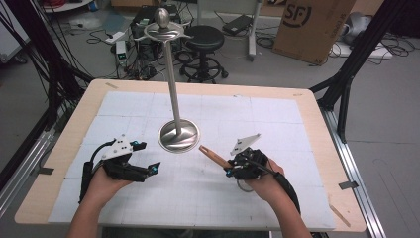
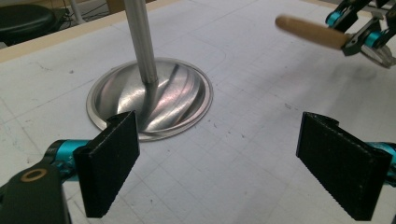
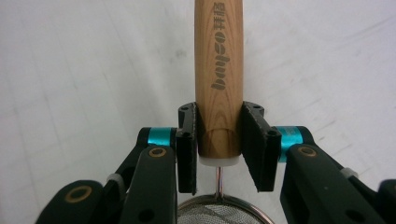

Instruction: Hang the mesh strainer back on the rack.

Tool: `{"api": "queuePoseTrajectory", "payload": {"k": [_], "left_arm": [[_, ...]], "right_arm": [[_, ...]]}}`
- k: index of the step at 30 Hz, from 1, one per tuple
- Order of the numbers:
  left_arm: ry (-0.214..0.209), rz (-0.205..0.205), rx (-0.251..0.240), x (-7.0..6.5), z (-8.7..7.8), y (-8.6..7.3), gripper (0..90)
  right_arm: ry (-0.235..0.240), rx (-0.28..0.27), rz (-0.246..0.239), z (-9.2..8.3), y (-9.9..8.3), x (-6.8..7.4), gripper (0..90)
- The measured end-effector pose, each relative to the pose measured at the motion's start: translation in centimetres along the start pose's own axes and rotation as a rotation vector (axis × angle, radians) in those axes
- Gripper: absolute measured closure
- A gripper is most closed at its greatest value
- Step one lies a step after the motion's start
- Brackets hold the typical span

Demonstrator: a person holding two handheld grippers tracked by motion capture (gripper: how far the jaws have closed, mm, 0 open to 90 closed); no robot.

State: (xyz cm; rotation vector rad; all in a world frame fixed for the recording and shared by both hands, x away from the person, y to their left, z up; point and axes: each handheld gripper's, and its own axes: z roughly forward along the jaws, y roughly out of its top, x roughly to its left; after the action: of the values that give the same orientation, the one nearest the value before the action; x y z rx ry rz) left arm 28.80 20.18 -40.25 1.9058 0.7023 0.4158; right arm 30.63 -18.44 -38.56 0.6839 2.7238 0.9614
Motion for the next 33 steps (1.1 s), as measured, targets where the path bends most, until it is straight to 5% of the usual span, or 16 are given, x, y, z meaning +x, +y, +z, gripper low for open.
{"api": "queuePoseTrajectory", "payload": {"k": [7, 13, 26, 33], "left_arm": [[-0.001, -0.007, -0.012, 0.1, -0.1, 0.0, 13.9], [-0.005, -0.004, -0.010, 0.0, -0.1, 0.0, 13.9], [-0.007, -0.013, -0.016, 0.1, -0.2, 0.1, 14.0], [-0.024, -0.006, -0.033, 0.0, -0.2, 0.1, 13.9]], "right_arm": [[0.003, -0.269, 0.019, -2.9, 0.1, -0.5, 68.3], [0.028, -0.419, 0.002, -4.1, 0.3, -0.7, 68.3], [0.096, -0.584, 0.018, -5.6, 2.0, -1.2, 68.2], [0.089, -0.637, -0.002, -6.9, 4.1, -1.6, 68.2]]}}
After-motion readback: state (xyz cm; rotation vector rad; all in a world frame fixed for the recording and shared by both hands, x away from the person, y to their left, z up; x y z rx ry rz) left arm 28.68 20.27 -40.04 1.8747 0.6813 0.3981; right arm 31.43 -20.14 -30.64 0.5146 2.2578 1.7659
